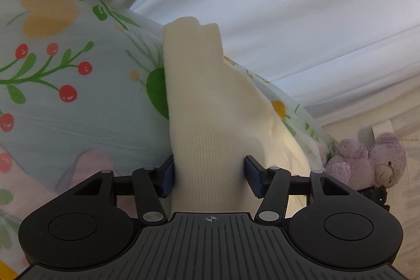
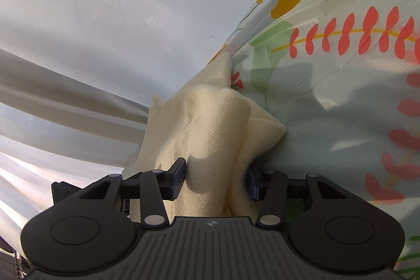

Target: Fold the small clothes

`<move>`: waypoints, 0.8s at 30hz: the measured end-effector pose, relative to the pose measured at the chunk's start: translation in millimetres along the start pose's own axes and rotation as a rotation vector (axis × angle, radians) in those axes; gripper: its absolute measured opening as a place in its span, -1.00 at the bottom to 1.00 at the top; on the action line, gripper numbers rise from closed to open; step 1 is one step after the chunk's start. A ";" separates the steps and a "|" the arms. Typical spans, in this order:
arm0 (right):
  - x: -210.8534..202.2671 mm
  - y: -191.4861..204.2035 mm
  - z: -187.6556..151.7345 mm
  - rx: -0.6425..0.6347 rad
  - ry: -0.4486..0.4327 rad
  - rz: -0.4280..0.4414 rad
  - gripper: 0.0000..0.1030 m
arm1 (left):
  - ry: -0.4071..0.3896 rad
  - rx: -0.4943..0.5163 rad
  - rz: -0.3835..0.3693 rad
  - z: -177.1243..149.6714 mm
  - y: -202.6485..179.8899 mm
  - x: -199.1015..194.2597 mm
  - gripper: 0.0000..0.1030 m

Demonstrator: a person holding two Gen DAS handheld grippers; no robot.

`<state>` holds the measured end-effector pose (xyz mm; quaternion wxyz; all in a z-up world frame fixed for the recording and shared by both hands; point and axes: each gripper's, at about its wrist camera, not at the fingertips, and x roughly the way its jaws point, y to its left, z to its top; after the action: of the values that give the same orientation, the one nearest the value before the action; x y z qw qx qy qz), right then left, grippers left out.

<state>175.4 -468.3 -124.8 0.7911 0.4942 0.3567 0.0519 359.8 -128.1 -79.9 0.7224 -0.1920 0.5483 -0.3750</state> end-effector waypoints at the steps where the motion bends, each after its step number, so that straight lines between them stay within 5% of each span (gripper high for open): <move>1: 3.5 3.4 -0.7 -0.014 0.000 -0.012 -0.21 | -0.001 0.013 0.010 0.2 -2.1 0.7 0.01; 9: -0.4 42.6 -10.1 -0.087 -0.033 -0.055 -0.35 | -0.044 0.027 0.028 -3.8 -18.6 -17.4 -0.26; 17: -6.8 98.8 -31.0 -0.172 0.001 0.013 -0.36 | -0.129 0.064 0.032 -27.3 -35.6 -94.2 -0.26; 24: 16.8 134.5 -71.0 -0.205 0.103 0.049 -0.35 | -0.165 0.039 0.127 -63.7 -11.5 -154.3 -0.25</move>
<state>180.5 -340.1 -41.4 0.8168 0.4158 0.3774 0.1327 278.2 -10.9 7.3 0.7912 -0.1729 0.4904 -0.3219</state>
